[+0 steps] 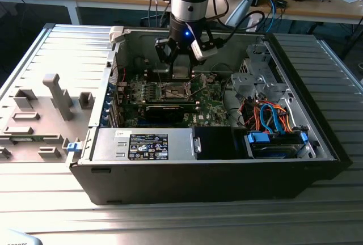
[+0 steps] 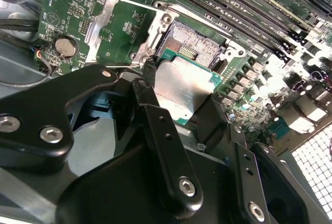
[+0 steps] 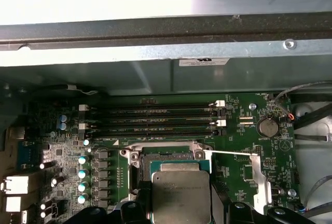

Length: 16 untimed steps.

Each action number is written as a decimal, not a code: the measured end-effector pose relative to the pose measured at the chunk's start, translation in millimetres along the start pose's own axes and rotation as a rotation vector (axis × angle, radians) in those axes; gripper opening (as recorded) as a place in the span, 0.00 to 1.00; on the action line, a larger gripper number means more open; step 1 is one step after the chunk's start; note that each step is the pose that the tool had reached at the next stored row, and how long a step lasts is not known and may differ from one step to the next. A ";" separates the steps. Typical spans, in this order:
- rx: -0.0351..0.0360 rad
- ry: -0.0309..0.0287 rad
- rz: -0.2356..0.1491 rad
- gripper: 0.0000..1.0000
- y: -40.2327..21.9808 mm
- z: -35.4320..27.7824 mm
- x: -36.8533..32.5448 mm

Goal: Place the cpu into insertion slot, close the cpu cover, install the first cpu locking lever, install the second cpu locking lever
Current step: 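Place the cpu into insertion slot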

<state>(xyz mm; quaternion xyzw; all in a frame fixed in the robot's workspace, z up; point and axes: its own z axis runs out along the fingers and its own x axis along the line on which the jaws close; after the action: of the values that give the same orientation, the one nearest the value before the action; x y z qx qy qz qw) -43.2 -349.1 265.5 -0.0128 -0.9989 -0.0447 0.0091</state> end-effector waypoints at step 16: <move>0.0000 0.0000 0.000 0.54 -0.5 6.1 -0.1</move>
<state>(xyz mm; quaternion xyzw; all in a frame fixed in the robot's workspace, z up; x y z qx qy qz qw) -43.1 -349.1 259.4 -0.0128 -0.9989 -0.0447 0.0091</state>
